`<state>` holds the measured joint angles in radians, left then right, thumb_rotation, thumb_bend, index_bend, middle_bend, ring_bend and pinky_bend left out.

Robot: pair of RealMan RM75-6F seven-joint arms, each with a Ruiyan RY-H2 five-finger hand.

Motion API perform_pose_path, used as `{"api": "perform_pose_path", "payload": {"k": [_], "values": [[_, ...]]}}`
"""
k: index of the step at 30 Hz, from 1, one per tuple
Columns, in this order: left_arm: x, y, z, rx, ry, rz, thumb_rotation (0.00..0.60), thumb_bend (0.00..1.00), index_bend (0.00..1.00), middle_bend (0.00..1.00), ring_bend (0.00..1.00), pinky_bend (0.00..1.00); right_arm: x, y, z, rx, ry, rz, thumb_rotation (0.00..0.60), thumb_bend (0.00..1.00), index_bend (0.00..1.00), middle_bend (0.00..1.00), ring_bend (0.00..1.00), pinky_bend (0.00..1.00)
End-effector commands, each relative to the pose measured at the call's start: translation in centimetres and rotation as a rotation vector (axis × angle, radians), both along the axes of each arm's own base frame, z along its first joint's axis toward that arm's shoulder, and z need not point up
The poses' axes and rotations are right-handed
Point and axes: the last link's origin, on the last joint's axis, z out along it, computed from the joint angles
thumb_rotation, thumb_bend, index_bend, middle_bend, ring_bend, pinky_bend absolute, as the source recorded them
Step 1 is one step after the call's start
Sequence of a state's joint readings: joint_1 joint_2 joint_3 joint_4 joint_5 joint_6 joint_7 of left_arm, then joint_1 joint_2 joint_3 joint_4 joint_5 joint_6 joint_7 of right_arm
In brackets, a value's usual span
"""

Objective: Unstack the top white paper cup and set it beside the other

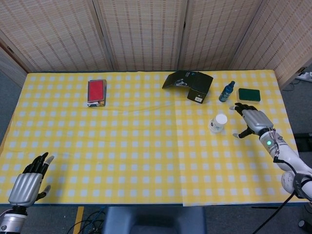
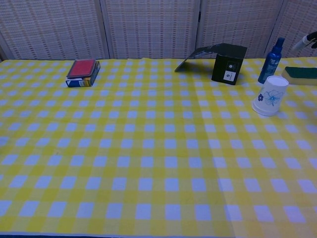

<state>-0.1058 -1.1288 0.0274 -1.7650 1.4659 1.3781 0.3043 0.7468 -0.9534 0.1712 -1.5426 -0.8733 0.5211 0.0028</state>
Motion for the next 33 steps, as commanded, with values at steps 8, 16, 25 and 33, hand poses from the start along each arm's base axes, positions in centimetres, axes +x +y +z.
{"api": "perform_pose_path", "payload": {"k": [8, 16, 25, 33], "values": [[-0.3, 0.2, 0.0, 0.0, 0.001, 0.012, 0.6, 0.32, 0.04, 0.0, 0.0, 0.23, -0.6, -2.1, -2.0, 0.024, 0.032, -0.043, 0.6, 0.21, 0.12, 0.0, 0.0, 0.0], [-0.6, 0.5, 0.0, 0.002, 0.002, 0.028, 0.6, 0.32, 0.04, 0.0, 0.0, 0.23, -1.0, -3.7, -2.7, 0.023, 0.031, -0.066, 0.6, 0.21, 0.17, 0.0, 0.0, 0.0], [-0.8, 0.6, 0.1, 0.001, 0.003, 0.036, 0.6, 0.32, 0.04, 0.0, 0.0, 0.23, -1.5, -4.8, -3.5, 0.028, 0.031, -0.082, 0.6, 0.21, 0.19, 0.0, 0.0, 0.0], [-0.8, 0.6, 0.2, 0.004, 0.002, 0.037, 0.6, 0.32, 0.04, 0.0, 0.0, 0.23, -1.4, -5.4, -4.5, 0.041, 0.022, -0.082, 0.6, 0.21, 0.19, 0.0, 0.0, 0.0]]}}
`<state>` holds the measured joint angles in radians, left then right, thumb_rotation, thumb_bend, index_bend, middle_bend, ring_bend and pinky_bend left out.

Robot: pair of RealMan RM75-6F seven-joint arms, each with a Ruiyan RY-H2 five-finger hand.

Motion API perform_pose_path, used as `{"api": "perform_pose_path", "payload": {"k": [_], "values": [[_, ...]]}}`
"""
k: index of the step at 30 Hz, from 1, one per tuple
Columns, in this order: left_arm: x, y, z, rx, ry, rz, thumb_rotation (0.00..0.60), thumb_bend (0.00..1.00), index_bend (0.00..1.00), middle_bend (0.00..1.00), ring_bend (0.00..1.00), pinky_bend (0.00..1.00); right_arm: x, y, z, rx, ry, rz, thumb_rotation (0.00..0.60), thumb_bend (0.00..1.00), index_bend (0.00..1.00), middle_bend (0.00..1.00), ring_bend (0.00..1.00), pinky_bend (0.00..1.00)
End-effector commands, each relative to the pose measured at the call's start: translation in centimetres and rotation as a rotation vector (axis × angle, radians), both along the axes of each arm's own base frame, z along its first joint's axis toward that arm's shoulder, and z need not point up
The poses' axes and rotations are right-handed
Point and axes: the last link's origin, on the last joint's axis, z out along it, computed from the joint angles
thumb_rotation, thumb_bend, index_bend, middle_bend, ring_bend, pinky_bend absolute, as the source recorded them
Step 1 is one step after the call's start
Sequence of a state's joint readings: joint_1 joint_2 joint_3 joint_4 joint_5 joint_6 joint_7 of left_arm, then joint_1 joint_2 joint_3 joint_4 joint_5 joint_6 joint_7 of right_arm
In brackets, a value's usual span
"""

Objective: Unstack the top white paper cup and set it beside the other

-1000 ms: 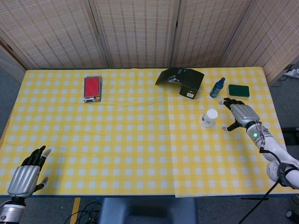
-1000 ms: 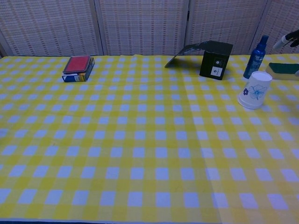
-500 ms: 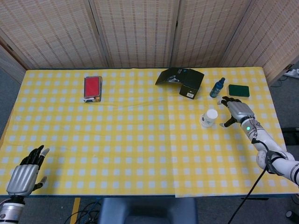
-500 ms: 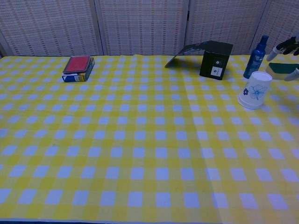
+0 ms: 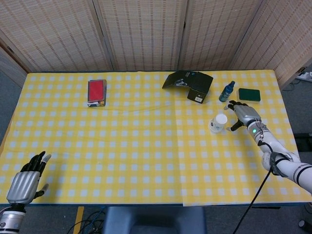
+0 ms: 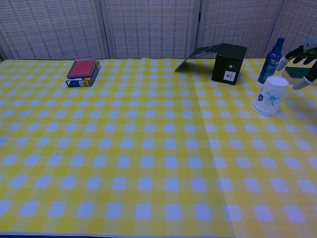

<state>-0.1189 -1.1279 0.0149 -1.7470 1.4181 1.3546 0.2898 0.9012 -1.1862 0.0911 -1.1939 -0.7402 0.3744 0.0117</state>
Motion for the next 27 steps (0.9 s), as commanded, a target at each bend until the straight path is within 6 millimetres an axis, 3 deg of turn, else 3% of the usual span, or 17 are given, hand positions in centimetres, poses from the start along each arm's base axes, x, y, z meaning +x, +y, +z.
{"api": "perform_pose_path", "payload": {"k": [1, 11, 27], "values": [[0.0, 0.0, 0.0, 0.0, 0.0, 0.001, 0.6, 0.32, 0.04, 0.0, 0.0, 0.23, 0.1, -0.2, -0.4, 0.005, -0.002, 0.004, 0.6, 0.21, 0.19, 0.0, 0.0, 0.0], [-0.1, 0.0, 0.1, 0.001, -0.003, 0.003, 0.6, 0.32, 0.04, 0.0, 0.0, 0.23, 0.3, -0.8, -1.5, 0.012, -0.006, 0.009, 0.6, 0.21, 0.22, 0.0, 0.0, 0.0], [-0.2, 0.0, 0.2, 0.001, -0.002, -0.001, 0.6, 0.32, 0.04, 0.0, 0.0, 0.23, 0.4, -1.3, -2.0, -0.012, 0.001, 0.02, 0.6, 0.24, 0.35, 0.02, 0.0, 0.0]]}}
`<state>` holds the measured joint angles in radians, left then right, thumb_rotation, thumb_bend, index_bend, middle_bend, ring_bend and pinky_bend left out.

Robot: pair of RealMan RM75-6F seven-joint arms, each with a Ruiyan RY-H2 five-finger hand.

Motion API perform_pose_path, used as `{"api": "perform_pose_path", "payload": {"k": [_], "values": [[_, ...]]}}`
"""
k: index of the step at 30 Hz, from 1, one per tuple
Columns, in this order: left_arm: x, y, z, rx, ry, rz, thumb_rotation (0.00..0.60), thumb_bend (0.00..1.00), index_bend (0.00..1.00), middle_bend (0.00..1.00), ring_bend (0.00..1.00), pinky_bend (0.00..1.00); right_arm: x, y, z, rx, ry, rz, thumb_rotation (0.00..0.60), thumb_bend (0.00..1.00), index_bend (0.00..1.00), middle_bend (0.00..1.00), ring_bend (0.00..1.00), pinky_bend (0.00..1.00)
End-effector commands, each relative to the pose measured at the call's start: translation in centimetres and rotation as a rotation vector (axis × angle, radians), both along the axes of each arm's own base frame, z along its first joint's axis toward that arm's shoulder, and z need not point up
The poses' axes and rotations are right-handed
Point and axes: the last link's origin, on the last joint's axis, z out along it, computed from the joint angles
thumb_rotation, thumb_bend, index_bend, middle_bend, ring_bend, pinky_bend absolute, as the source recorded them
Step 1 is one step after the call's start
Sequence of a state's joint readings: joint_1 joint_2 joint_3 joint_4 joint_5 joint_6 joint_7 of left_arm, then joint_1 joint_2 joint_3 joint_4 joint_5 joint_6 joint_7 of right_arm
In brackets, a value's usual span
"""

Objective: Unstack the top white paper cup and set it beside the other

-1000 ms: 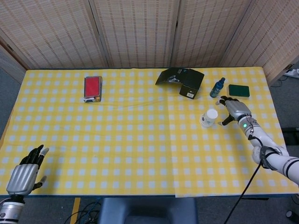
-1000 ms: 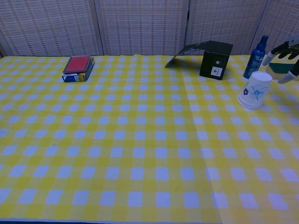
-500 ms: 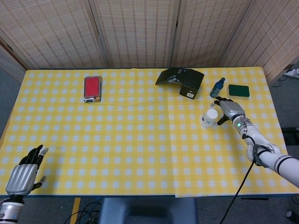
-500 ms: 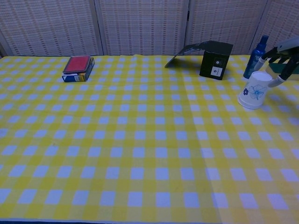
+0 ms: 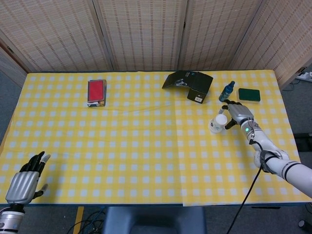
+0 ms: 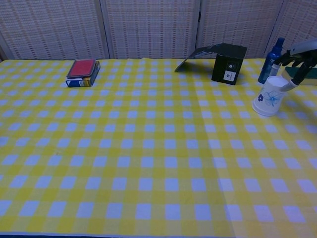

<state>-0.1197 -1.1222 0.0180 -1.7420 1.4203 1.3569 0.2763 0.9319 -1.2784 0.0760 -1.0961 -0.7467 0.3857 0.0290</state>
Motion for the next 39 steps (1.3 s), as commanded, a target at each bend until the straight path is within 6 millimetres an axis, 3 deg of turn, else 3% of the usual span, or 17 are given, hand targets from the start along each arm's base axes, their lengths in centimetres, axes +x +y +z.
{"api": "perform_pose_path", "payload": {"k": [1, 16, 30, 34, 39], "values": [[0.0, 0.0, 0.0, -0.001, 0.0, -0.002, 0.6, 0.32, 0.04, 0.0, 0.0, 0.23, 0.1, 0.0, 0.0, -0.004, -0.002, 0.001, 0.6, 0.24, 0.35, 0.02, 0.0, 0.0], [0.3, -0.2, -0.1, 0.004, -0.001, -0.026, 0.6, 0.32, 0.03, 0.0, 0.0, 0.23, 1.9, 0.6, 2.1, -0.05, -0.037, 0.042, 0.6, 0.26, 0.38, 0.03, 0.0, 0.0], [1.2, -0.9, 0.0, 0.021, -0.008, -0.051, 0.6, 0.32, 0.03, 0.0, 0.0, 0.23, 7.9, 4.5, 7.7, -0.125, -0.074, 0.167, 0.6, 0.26, 0.39, 0.03, 0.0, 0.0], [1.3, -1.0, 0.1, 0.025, -0.012, -0.053, 0.6, 0.32, 0.03, 0.0, 0.0, 0.23, 8.8, 5.1, 7.9, -0.129, -0.085, 0.177, 0.6, 0.26, 0.39, 0.04, 0.0, 0.0], [1.4, -1.2, 0.2, 0.023, -0.016, -0.063, 0.6, 0.32, 0.03, 0.0, 0.0, 0.23, 8.9, 4.5, 6.1, -0.102, -0.099, 0.17, 0.6, 0.26, 0.39, 0.04, 0.0, 0.0]]}}
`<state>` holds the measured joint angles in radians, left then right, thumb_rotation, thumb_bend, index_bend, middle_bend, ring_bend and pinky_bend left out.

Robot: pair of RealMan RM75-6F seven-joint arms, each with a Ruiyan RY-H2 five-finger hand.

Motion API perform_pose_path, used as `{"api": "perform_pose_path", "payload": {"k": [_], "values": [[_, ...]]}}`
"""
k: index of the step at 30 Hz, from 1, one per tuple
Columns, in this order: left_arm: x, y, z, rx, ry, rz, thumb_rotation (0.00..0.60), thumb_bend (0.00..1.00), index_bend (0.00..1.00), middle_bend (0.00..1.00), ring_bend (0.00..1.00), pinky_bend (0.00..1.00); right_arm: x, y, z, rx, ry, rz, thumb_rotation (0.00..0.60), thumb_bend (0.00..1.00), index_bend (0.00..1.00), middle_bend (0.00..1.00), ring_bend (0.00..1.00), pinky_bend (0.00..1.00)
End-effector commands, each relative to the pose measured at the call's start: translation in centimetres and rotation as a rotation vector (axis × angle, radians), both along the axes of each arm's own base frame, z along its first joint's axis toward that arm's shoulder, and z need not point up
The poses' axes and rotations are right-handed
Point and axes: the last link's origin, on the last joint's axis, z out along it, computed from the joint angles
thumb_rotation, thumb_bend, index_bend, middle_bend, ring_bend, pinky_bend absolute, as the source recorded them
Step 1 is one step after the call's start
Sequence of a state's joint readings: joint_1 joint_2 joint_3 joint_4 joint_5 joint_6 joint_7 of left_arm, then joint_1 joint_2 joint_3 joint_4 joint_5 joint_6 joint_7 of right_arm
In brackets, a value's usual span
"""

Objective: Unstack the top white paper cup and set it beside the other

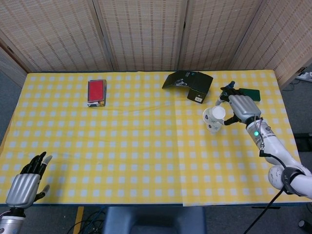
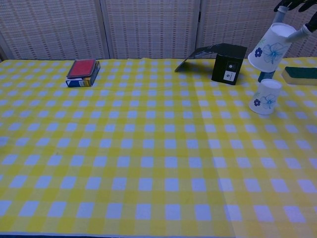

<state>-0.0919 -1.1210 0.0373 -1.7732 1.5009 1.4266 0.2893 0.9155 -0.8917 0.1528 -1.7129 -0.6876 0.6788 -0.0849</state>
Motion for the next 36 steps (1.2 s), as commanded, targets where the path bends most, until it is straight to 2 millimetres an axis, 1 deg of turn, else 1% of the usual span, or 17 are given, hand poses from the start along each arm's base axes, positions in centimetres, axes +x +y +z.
{"api": "perform_pose_path", "payload": {"k": [1, 10, 14, 18, 22, 24, 29, 36], "values": [[0.0, -0.1, 0.0, -0.004, -0.001, -0.003, 0.6, 0.32, 0.03, 0.0, 0.0, 0.23, -0.1, -0.8, -1.8, 0.025, -0.01, -0.01, 0.6, 0.26, 0.39, 0.04, 0.0, 0.0], [-0.4, 0.1, 0.6, 0.003, -0.011, 0.005, 0.6, 0.32, 0.03, 0.0, 0.0, 0.23, -0.2, -3.8, -7.4, 0.079, -0.01, -0.026, 0.6, 0.26, 0.39, 0.05, 0.0, 0.0], [-0.4, 0.2, 0.8, 0.003, -0.021, 0.002, 0.6, 0.32, 0.03, 0.0, 0.0, 0.23, 0.0, -5.0, -9.5, 0.092, 0.026, -0.022, 0.6, 0.26, 0.39, 0.06, 0.0, 0.0], [-0.5, 0.2, 1.0, 0.005, -0.028, 0.001, 0.6, 0.32, 0.03, 0.0, 0.0, 0.23, 0.4, -5.7, -11.3, 0.116, 0.053, -0.026, 0.6, 0.26, 0.39, 0.06, 0.0, 0.0], [-0.7, 0.2, 1.1, 0.005, -0.031, 0.004, 0.6, 0.32, 0.03, 0.0, 0.0, 0.23, 0.7, -6.1, -12.6, 0.139, 0.079, -0.031, 0.6, 0.26, 0.39, 0.06, 0.0, 0.0], [-0.6, 0.2, 1.2, 0.005, -0.033, 0.002, 0.6, 0.32, 0.03, 0.0, 0.0, 0.23, 0.8, -6.2, -13.0, 0.145, 0.09, -0.031, 0.6, 0.26, 0.39, 0.06, 0.0, 0.0], [-0.6, 0.1, 1.3, 0.011, -0.034, 0.002, 0.6, 0.32, 0.03, 0.0, 0.0, 0.23, 1.0, -6.3, -13.4, 0.151, 0.113, -0.037, 0.6, 0.26, 0.39, 0.06, 0.0, 0.0], [-0.5, 0.0, 1.3, 0.012, -0.034, -0.001, 0.6, 0.32, 0.03, 0.0, 0.0, 0.23, 0.7, -6.2, -13.9, 0.163, 0.143, -0.058, 0.6, 0.26, 0.39, 0.05, 0.0, 0.0]]}}
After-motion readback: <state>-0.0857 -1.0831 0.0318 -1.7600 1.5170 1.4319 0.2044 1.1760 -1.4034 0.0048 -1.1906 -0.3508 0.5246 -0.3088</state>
